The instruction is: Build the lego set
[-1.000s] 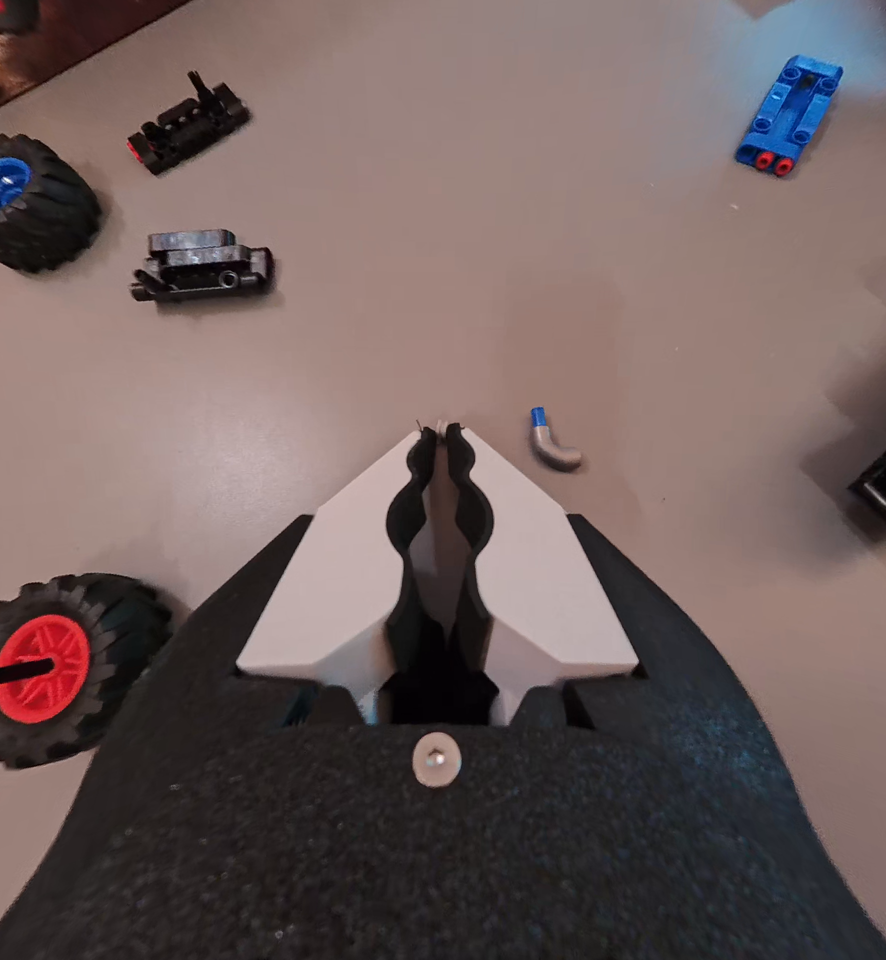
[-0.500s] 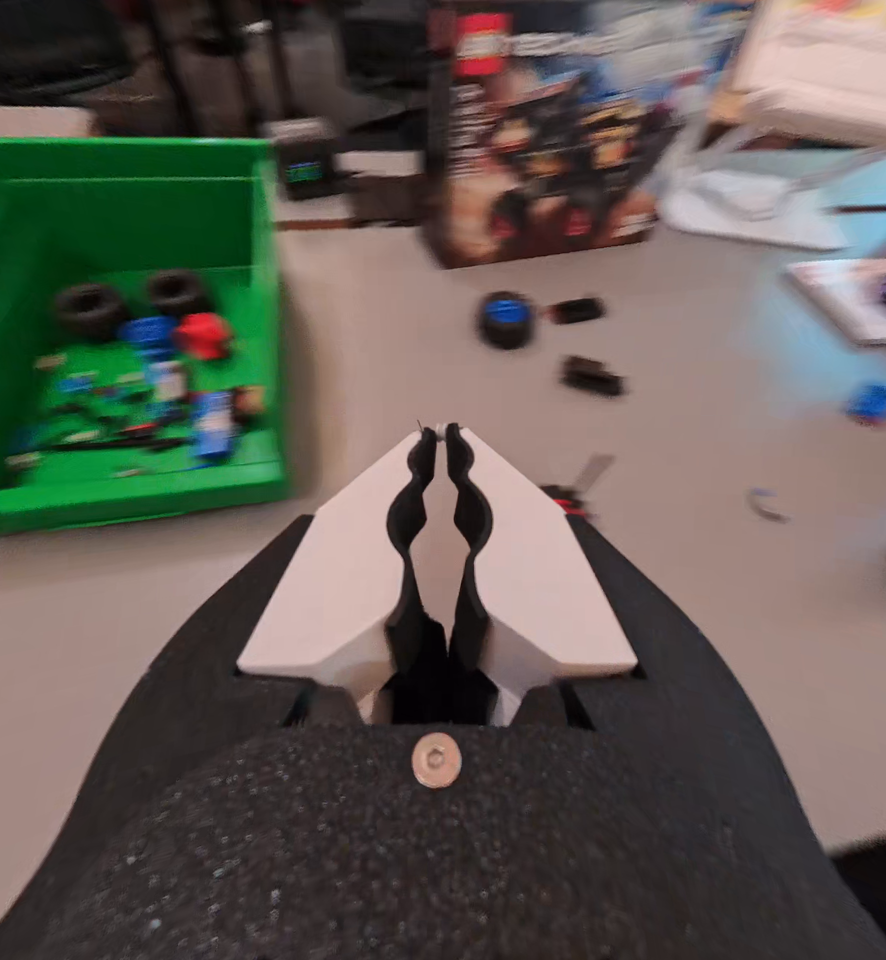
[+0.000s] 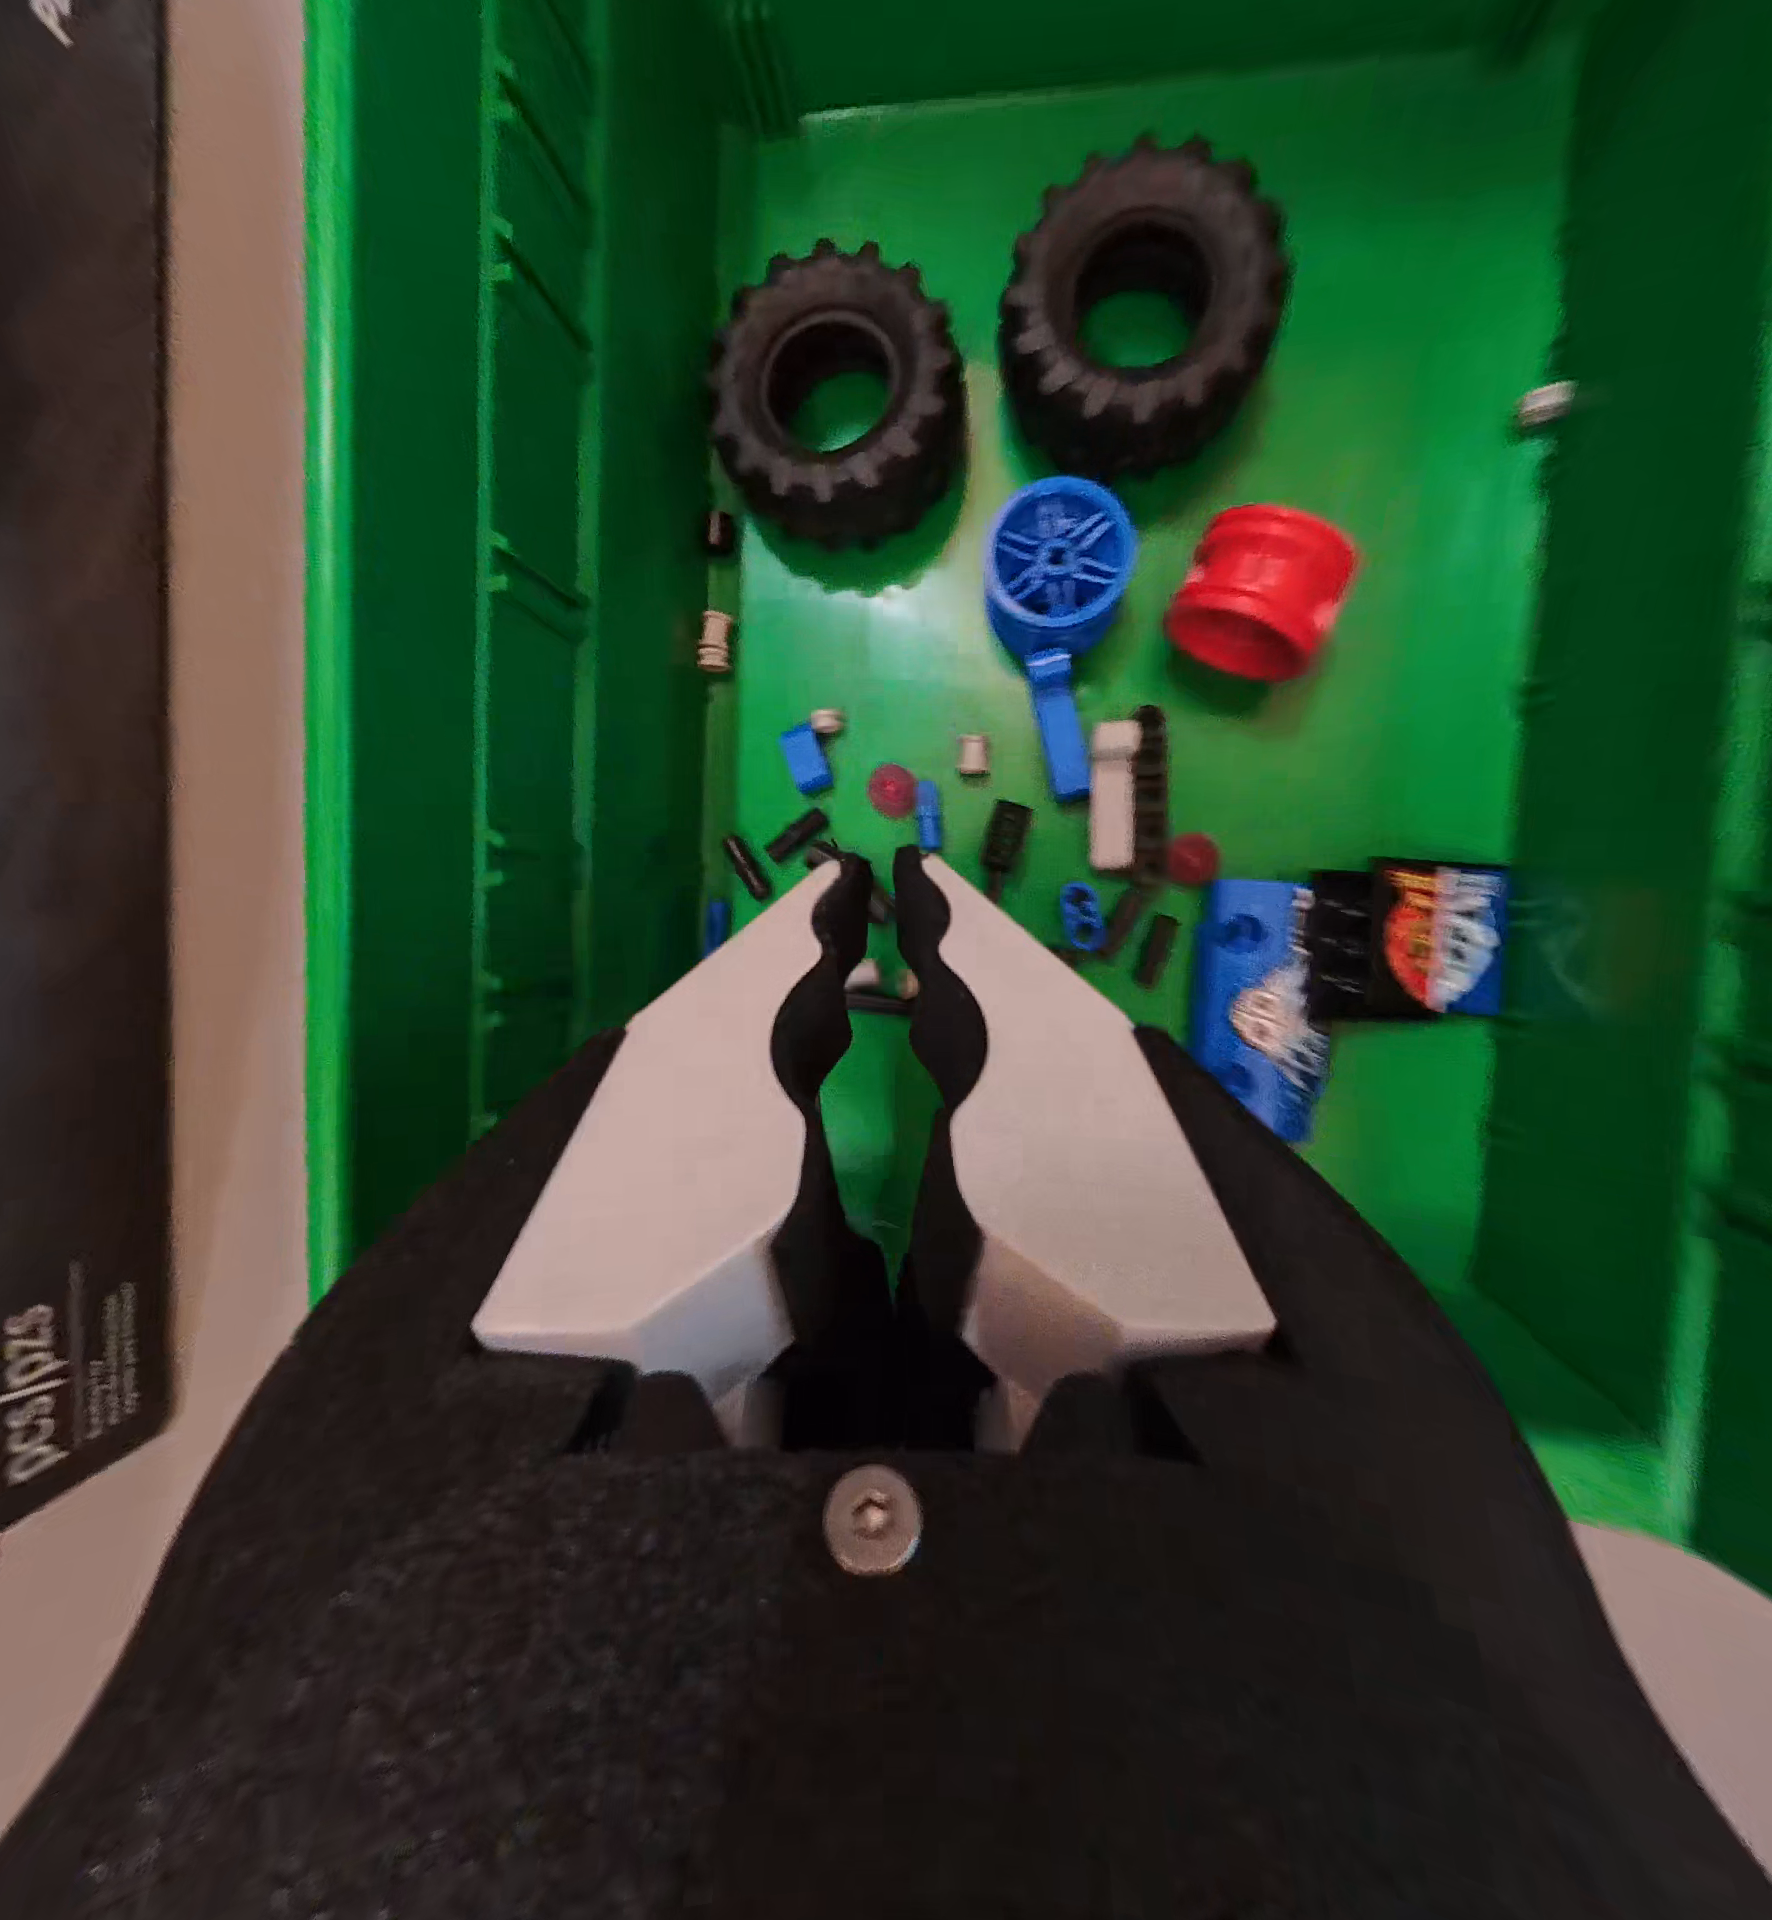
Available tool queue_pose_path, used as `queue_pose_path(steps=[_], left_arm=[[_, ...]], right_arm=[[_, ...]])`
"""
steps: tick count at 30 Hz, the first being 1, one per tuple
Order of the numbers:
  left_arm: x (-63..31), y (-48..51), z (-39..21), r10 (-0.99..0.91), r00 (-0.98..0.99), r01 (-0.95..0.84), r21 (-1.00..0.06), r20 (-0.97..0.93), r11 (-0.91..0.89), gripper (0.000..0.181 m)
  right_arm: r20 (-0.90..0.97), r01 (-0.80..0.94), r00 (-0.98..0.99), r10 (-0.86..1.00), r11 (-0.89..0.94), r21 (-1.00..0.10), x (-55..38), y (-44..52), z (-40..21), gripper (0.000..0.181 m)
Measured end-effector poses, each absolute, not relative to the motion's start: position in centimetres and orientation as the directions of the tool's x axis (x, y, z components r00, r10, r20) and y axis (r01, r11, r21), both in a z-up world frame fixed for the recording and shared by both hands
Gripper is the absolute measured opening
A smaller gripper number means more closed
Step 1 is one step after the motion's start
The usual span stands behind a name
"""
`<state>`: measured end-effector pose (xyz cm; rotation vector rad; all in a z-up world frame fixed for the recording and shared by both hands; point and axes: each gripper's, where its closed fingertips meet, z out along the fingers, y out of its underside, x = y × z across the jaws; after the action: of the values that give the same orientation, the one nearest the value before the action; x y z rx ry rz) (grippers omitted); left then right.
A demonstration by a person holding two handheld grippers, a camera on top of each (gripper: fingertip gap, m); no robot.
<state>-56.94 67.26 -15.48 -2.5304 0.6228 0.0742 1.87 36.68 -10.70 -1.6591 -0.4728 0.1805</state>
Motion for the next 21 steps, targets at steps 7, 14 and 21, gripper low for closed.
queue_pose_path(steps=[7,14,21], left_arm=[[-54.6,66.4,-11.2,-0.428,0.891,-0.406,-0.686,-0.15,-0.604,0.007],[-51.5,57.6,-5.2,-0.43,0.864,-0.434,-0.821,-0.262,-0.371,0.008],[-47.8,50.4,-4.9,-0.452,0.813,-0.531,-0.785,-0.367,-0.319,0.007]], right_arm=[[0.147,0.196,0.899,0.413,-0.08,-0.977,1.9,36.6,-10.7,0.005],[0.147,0.214,0.887,0.439,-0.107,-0.971,1.6,36.7,-11.2,0.005],[0.196,0.234,0.913,0.358,-0.066,-0.97,2.4,36.4,-9.8,0.005]])
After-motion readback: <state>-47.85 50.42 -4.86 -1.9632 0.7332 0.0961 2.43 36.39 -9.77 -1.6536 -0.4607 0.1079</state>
